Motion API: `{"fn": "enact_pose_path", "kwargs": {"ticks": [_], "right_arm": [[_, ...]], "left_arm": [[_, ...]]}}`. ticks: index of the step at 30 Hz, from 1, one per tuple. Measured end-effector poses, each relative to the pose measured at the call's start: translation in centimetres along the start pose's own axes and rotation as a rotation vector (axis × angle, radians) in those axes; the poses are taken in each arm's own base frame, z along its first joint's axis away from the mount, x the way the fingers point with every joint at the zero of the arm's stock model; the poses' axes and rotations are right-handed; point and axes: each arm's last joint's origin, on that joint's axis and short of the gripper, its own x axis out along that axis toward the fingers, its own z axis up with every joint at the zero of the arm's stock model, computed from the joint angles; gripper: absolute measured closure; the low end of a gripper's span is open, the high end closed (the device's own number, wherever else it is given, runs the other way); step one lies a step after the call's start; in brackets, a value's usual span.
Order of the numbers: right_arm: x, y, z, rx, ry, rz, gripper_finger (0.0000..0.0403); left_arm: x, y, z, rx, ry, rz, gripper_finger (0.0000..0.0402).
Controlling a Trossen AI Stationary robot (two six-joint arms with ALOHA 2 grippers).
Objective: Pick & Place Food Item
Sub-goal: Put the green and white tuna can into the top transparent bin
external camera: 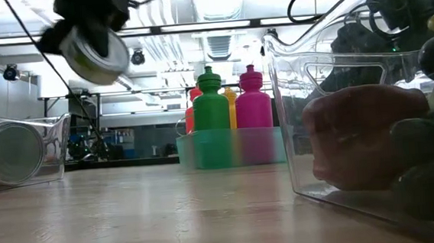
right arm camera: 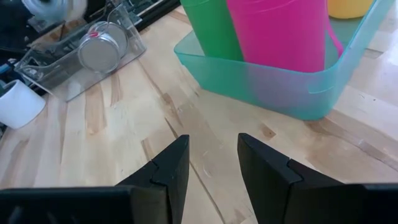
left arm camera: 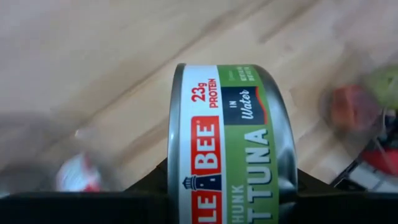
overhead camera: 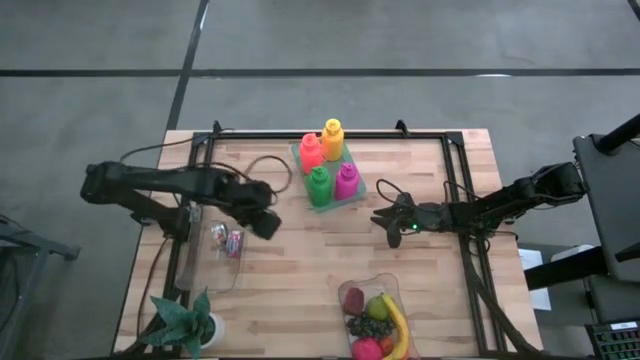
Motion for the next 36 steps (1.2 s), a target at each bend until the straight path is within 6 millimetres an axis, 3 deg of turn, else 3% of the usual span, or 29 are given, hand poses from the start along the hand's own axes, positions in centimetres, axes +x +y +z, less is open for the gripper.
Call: {"fn": "enact_pose_path", "kwargs": {"ticks": [7, 12, 20, 27, 36], "right_arm": [[0.0, 0.0, 0.0, 0.000, 0.000, 0.000, 0.0269], [0.0, 0.0, 0.0, 0.000, 0.000, 0.000, 0.0269], [0.0, 0.0, 0.0, 0.000, 0.000, 0.000, 0.0269], [0.0, 0.0, 0.0, 0.000, 0.000, 0.000, 0.0269], [0.0, 0.0, 0.0, 0.000, 0.000, 0.000, 0.0269]], "left_arm": [[-3.2, 2.3, -2.2, -0.348, 0.065, 0.127, 0.0276], [-3.5, 2.8, -4.7, -0.502, 0.132, 0.268, 0.0276], [-3.9, 2.6, -9.3, -0.609, 0.130, 0.424, 0.0276], [-1.1, 3.3, -12.4, -0.710, 0.092, 0.475, 0.0276], [3.9, 4.8, -13.5, -0.718, 0.165, 0.433, 0.0276]]}}
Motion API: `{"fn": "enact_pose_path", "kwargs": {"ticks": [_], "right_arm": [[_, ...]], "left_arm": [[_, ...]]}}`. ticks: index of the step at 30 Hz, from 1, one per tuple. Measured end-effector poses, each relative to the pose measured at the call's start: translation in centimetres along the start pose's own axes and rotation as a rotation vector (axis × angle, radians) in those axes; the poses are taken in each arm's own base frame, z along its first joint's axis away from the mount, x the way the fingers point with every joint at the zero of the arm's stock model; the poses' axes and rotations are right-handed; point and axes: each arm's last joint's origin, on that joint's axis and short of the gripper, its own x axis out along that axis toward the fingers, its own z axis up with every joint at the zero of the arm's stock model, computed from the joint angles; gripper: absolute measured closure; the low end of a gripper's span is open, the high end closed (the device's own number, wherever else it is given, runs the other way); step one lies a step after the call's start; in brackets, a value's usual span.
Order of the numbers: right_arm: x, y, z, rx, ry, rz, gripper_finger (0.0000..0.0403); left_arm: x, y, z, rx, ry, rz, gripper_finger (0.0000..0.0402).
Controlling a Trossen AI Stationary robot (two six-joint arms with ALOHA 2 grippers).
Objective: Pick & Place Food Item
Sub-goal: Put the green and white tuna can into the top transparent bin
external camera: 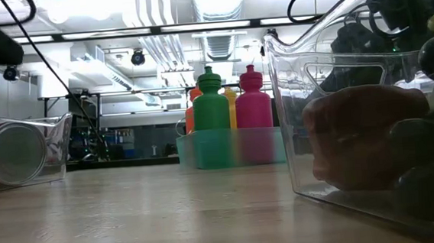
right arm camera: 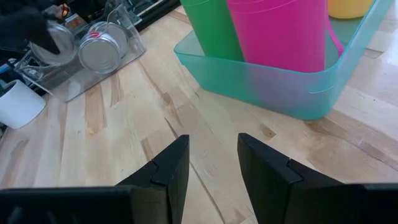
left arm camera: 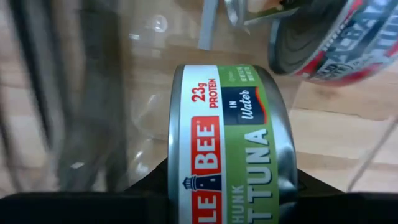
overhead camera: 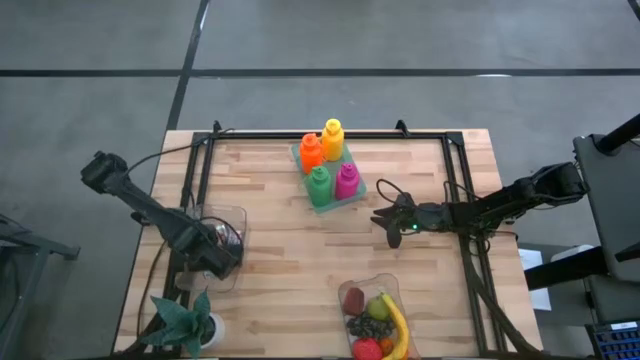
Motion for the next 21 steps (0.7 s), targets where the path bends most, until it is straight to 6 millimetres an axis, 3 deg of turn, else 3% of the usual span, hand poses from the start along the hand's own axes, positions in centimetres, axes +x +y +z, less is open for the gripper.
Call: {"fn": "enact_pose_path", "kwargs": {"ticks": [6, 11, 17, 21], "right_arm": [[0.0, 0.0, 0.0, 0.000, 0.000, 0.000, 0.0269], [0.0, 0.0, 0.0, 0.000, 0.000, 0.000, 0.0269], [0.0, 0.0, 0.0, 0.000, 0.000, 0.000, 0.0269], [0.0, 0.0, 0.0, 0.000, 0.000, 0.000, 0.0269]], "left_arm": [[2.7, -0.3, 0.3, 0.014, 0.040, -0.047, 0.0276], [3.4, -0.3, 0.4, 0.020, 0.066, -0.052, 0.0274], [3.4, -0.4, 0.3, 0.022, 0.071, -0.054, 0.0185], [3.4, -0.4, 0.3, 0.023, 0.072, -0.055, 0.0163]]}}
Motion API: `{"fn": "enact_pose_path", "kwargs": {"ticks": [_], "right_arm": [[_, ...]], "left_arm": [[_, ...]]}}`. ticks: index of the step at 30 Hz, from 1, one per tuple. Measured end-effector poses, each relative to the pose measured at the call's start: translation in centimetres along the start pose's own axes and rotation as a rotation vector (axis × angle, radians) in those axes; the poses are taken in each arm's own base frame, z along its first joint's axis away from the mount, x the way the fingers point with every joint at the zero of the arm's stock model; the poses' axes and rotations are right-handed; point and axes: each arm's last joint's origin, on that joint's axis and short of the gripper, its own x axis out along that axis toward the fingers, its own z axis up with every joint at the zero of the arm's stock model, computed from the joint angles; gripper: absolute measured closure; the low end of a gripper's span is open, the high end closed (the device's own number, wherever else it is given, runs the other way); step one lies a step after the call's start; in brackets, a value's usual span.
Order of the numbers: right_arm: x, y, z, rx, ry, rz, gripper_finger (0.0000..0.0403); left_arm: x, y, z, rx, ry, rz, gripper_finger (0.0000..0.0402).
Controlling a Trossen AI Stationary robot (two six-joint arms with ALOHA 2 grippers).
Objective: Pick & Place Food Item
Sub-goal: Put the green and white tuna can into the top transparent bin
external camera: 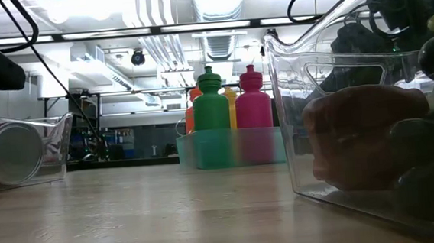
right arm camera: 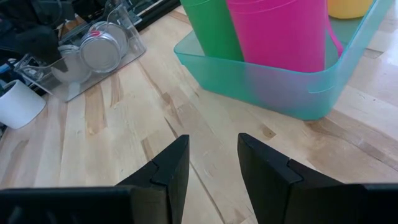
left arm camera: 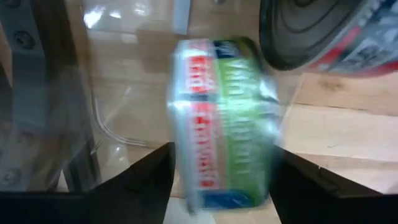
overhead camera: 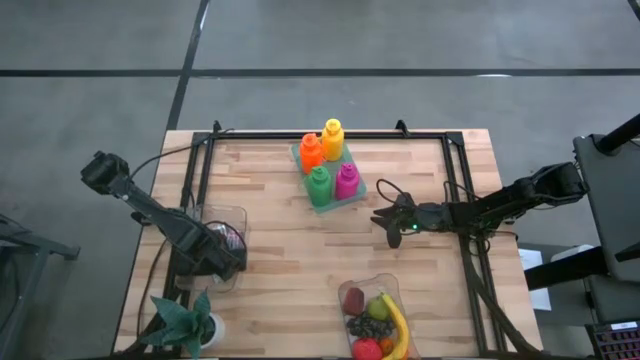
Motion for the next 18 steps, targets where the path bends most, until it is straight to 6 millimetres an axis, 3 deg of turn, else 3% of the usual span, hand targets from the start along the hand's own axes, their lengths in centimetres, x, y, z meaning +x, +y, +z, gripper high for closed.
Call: {"fn": "enact_pose_path", "kwargs": {"ticks": [10, 18], "right_arm": [[0.0, 0.0, 0.0, 0.000, 0.000, 0.000, 0.0269], [0.0, 0.0, 0.0, 0.000, 0.000, 0.000, 0.0269]], "left_arm": [[-0.5, -0.2, -0.3, 0.009, 0.023, -0.028, 0.0167], [-5.4, 1.0, -0.2, 0.011, 0.055, -0.108, 0.0167]]}}
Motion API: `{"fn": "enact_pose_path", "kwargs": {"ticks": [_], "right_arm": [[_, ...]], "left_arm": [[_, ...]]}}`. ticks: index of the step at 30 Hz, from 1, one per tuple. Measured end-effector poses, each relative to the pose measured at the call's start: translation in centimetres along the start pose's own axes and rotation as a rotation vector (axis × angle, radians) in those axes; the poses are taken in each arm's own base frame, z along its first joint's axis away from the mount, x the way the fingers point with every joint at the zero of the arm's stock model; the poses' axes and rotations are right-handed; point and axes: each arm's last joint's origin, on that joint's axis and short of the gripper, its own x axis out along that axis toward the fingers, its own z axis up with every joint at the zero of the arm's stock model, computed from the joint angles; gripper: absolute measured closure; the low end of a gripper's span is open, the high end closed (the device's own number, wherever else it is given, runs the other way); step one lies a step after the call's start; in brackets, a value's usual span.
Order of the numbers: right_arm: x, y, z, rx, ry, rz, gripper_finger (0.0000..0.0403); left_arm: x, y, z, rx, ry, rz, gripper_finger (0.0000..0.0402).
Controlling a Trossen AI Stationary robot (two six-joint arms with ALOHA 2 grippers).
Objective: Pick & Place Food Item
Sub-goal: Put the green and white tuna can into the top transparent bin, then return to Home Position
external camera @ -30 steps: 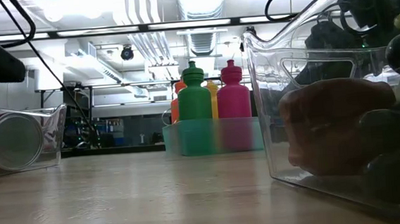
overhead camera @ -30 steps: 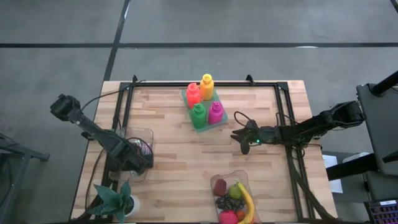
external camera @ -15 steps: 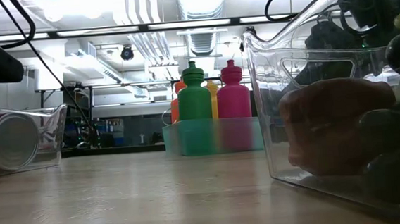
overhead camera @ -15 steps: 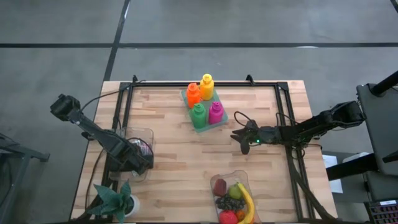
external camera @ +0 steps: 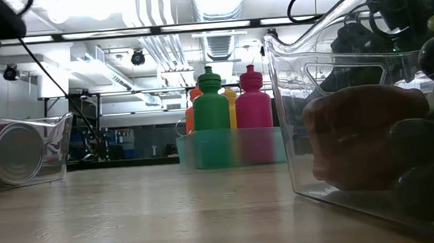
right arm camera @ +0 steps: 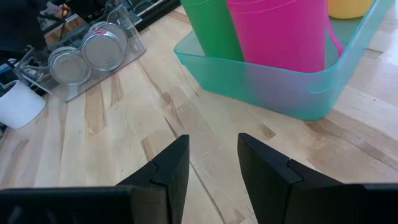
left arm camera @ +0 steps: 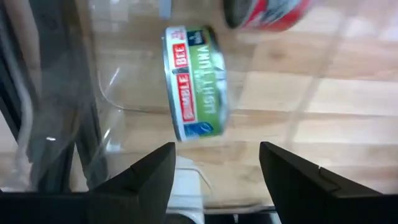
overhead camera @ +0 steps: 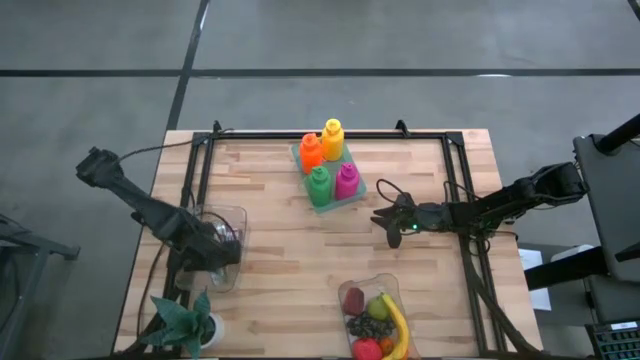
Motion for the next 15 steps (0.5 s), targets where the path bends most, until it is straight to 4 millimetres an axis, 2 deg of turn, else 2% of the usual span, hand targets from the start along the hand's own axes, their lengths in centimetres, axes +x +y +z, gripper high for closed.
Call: {"fn": "enact_pose_path", "kwargs": {"ticks": [4, 7, 12, 15], "right_arm": [[0.0, 0.0, 0.0, 0.000, 0.000, 0.000, 0.0269], [0.0, 0.0, 0.0, 0.000, 0.000, 0.000, 0.0269], [0.0, 0.0, 0.0, 0.000, 0.000, 0.000, 0.0269], [0.0, 0.0, 0.0, 0.000, 0.000, 0.000, 0.0269]], "left_arm": [[-2.8, 0.2, 0.2, 0.024, -0.092, -0.107, 0.0167], [-4.4, -0.3, 0.1, 0.108, -0.207, -0.246, 0.0167], [-6.9, -1.9, -0.3, 0.332, -0.496, -0.548, 0.0169], [-8.2, -3.1, -0.3, 0.503, -0.739, -0.662, 0.0171]]}}
